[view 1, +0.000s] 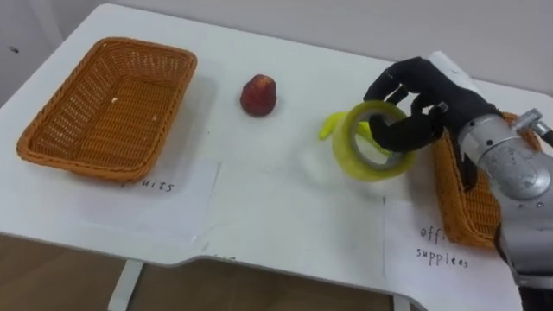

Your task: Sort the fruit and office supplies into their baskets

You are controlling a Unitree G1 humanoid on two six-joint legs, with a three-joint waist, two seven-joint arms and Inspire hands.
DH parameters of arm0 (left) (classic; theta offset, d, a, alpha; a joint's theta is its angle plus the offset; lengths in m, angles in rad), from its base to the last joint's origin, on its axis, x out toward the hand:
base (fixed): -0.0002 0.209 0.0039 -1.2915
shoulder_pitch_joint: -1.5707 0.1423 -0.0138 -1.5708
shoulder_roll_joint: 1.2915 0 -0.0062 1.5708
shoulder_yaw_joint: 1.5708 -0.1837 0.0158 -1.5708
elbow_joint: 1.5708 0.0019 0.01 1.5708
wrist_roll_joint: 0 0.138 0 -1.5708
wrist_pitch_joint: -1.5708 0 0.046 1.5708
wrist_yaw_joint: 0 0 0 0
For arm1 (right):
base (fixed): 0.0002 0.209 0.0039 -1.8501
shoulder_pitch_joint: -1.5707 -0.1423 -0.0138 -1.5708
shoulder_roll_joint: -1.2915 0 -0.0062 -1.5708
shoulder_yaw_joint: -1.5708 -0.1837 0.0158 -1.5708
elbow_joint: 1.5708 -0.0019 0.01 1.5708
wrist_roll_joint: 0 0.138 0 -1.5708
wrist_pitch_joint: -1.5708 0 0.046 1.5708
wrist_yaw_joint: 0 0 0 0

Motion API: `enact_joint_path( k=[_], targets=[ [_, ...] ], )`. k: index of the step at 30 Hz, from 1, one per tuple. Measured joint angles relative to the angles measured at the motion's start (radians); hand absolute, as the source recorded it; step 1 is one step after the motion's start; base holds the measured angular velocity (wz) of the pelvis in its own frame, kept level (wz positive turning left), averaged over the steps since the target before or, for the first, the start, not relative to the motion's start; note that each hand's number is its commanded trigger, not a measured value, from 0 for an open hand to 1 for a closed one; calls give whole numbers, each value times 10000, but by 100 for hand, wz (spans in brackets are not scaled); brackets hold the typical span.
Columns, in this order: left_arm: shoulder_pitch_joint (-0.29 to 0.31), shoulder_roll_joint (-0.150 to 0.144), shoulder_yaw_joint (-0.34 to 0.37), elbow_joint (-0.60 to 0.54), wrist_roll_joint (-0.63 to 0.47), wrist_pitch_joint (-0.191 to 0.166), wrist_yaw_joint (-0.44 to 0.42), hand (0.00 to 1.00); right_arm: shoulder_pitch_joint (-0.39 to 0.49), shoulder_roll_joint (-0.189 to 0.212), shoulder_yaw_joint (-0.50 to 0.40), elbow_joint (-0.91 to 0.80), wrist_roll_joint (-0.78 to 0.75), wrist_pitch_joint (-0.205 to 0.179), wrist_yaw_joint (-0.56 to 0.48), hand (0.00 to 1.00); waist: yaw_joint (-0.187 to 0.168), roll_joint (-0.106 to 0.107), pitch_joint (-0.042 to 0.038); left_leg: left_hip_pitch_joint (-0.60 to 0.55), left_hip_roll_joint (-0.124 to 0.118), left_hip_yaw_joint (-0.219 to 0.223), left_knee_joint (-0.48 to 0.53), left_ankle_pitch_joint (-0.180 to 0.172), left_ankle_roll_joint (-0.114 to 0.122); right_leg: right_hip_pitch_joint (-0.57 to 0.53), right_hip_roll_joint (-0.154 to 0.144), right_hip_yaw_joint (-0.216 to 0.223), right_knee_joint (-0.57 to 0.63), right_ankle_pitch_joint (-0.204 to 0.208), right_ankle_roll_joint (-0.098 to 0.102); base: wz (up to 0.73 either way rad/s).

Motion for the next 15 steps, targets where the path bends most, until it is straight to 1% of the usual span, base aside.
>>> enact_joint_path(
  k=[1,3,5,7,9,12,15],
  targets=[
    [69,-33,53,3,8,-49,-10,0,0,-12,-157,-49,95,-37,-36,100,-78,45,-26,49,5,46,-13,0,0,11,1,28,26,0,0,-11],
    [154,-39,128,6,8,-186,-24,0,-2,-53,-429,-164,215,-152,-89,100,-190,58,-35,96,9,71,-31,0,0,42,5,50,26,0,0,-6],
    [225,-13,173,45,4,-228,-46,0,-3,-224,-485,-249,217,-260,-204,100,-240,53,-35,119,20,101,-32,0,0,68,15,74,26,0,0,-4],
    [278,-10,185,60,-3,-280,-99,0,-2,-409,-619,-255,218,-338,-212,100,-392,33,-36,140,23,117,-30,0,0,108,16,82,26,0,0,0],
    [321,18,191,61,-5,-344,-103,0,2,-416,-753,-256,221,-348,-216,100,-478,13,-31,153,31,137,-32,-2,0,107,25,96,29,0,0,0],
    [339,45,197,62,-6,-349,-105,0,15,-425,-881,-256,205,-347,-216,100,-609,-24,-15,177,45,172,-59,-4,-1,101,39,114,45,0,-1,-2],
    [365,51,264,69,-7,-393,-105,0,21,-430,-991,-255,212,-347,-221,100,-639,-74,3,247,58,223,-110,-5,-1,117,57,134,57,0,-1,-5]
  ],
)
